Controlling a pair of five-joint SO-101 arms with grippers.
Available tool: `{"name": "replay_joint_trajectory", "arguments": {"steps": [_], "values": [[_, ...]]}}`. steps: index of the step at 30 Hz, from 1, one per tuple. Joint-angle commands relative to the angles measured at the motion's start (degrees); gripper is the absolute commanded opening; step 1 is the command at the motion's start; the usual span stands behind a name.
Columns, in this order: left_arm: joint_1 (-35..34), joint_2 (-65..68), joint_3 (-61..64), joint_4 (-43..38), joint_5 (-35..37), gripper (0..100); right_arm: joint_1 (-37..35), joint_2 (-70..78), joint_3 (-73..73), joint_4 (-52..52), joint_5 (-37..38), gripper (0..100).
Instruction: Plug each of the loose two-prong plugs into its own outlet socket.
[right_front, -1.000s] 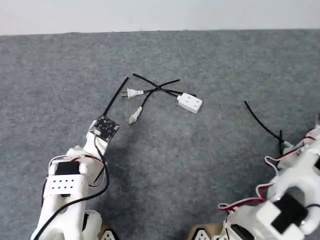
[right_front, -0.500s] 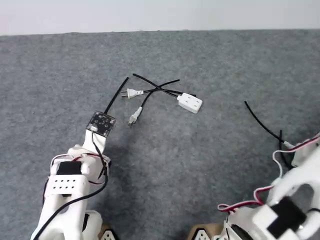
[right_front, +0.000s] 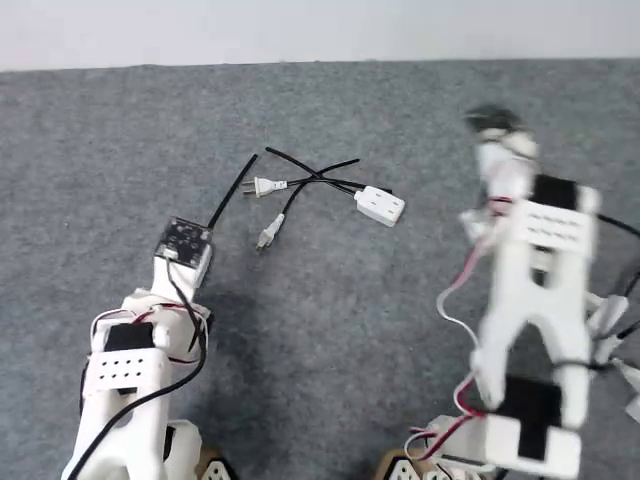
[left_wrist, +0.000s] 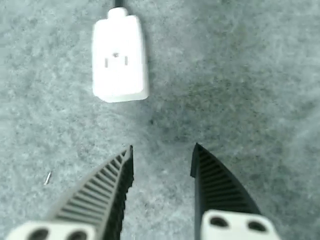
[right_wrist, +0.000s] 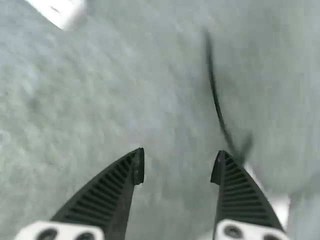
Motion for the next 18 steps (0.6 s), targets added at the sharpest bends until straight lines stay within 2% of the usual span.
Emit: {"name": "replay_joint_trajectory", "arguments": {"steps": [1, 4, 8, 18], "values": [[-2.46, -1.05, -2.51, -3.6, 5.19, 18, -6.81, 5.23, -1.49, -8.4, 5.27, 21.5], [-4.22, -1.05, -2.51, -5.63, 7.3, 18, -10.77, 12.44, -6.59, -9.89, 7.56, 21.5], [-4.66, -1.05, -2.59, -5.89, 7.47, 18, -13.93, 23.08, -18.64, -6.64, 8.09, 21.5], [-4.66, -0.7, -2.51, -6.42, 7.3, 18, -15.87, 51.82, -54.33, 4.18, 13.8, 21.5]]}}
